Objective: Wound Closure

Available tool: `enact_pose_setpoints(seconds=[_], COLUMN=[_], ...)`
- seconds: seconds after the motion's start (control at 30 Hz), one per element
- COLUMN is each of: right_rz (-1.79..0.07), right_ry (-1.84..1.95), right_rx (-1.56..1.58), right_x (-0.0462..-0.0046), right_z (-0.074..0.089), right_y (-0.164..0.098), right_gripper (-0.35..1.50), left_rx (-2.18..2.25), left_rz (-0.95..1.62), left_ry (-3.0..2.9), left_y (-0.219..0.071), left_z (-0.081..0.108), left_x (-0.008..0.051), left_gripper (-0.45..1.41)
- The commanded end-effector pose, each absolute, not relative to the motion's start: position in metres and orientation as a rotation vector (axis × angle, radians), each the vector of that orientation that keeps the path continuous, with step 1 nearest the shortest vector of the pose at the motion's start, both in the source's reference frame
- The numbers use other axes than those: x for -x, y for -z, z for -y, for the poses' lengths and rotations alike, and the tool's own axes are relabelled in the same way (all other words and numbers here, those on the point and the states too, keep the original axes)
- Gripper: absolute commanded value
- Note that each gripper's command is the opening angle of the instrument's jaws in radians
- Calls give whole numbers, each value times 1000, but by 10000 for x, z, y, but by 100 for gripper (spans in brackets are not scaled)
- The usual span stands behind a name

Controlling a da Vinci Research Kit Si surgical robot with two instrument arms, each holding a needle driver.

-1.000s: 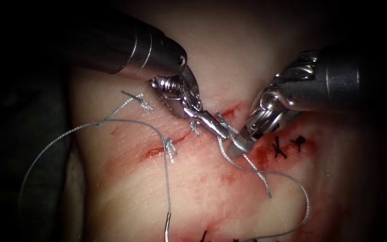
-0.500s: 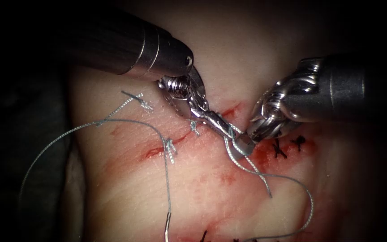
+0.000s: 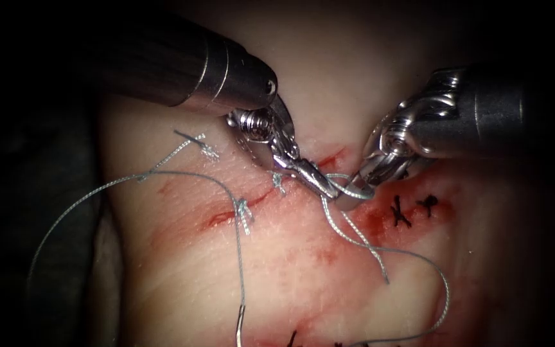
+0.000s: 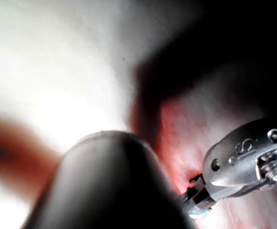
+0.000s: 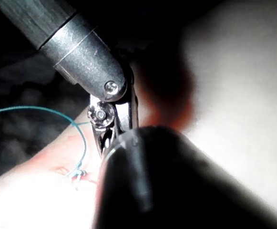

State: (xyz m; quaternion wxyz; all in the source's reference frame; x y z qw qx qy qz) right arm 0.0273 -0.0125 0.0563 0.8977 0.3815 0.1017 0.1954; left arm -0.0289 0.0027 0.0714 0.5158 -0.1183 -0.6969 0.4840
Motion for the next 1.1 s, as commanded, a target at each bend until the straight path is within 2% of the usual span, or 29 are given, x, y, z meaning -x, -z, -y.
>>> enact_pose_setpoints(seconds=[0.03, 0.27, 0.33, 0.43, 0.63, 0.77, 0.9, 0.97, 1.03, 1.1], right_rz=[-214, -207, -206, -206, -203, -201, -190, -188, -184, -184], right_ry=[-404, -390, -381, -380, -374, -371, -365, -361, -357, -357], right_rx=[-791, -800, -803, -803, -805, -802, -793, -793, -796, -795], right_x=[-282, -282, -282, -281, -280, -278, -276, -276, -276, -277], right_z=[125, 127, 127, 128, 131, 132, 135, 138, 139, 140], right_y=[-564, -565, -565, -564, -566, -567, -569, -570, -571, -572], right_gripper=[-10, -5, 5, 2, 26, 27, 37, 37, 24, 22], left_rx=[284, 285, 285, 285, 286, 288, 288, 288, 288, 288], left_rz=[1674, 1673, 1673, 1672, 1671, 1668, 1667, 1667, 1667, 1667], left_ry=[-1163, -1162, -1162, -1162, -1162, -1163, -1163, -1163, -1163, -1163], left_y=[-719, -719, -719, -719, -720, -722, -722, -722, -722, -722], left_z=[-28, -29, -29, -29, -28, -26, -25, -25, -25, -25], left_x=[293, 295, 295, 295, 295, 298, 298, 298, 298, 299], left_gripper=[-45, -45, -45, -45, -45, -45, -45, -45, -45, -45])
